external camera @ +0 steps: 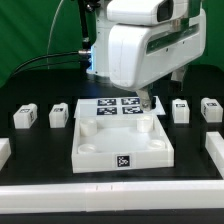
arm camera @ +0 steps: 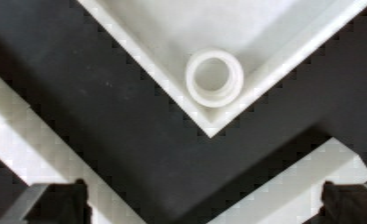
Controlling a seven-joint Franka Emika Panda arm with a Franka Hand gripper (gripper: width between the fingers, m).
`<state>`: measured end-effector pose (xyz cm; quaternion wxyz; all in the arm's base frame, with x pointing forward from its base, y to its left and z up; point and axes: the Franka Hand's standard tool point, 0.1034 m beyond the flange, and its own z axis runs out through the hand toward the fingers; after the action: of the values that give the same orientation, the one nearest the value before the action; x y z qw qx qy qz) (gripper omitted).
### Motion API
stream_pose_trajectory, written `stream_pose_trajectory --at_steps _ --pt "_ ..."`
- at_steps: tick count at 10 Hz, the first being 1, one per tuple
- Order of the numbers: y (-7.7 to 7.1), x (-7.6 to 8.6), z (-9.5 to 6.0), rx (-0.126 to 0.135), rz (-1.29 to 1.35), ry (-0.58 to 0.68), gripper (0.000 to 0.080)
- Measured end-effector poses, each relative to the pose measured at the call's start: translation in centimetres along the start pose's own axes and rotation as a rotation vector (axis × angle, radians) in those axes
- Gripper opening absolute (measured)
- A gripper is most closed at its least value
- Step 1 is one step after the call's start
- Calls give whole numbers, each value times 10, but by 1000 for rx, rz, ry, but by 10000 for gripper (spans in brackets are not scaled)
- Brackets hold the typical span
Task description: Assemble one leg
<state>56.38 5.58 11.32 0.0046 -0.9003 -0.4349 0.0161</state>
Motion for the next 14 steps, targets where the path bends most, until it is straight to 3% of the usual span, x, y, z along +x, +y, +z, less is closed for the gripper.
stream_pose_trajectory --at_steps 12,14 --pt "0 -2 2 2 2 -3 650" --pt "-6 -26 11 -3 -113 1 650"
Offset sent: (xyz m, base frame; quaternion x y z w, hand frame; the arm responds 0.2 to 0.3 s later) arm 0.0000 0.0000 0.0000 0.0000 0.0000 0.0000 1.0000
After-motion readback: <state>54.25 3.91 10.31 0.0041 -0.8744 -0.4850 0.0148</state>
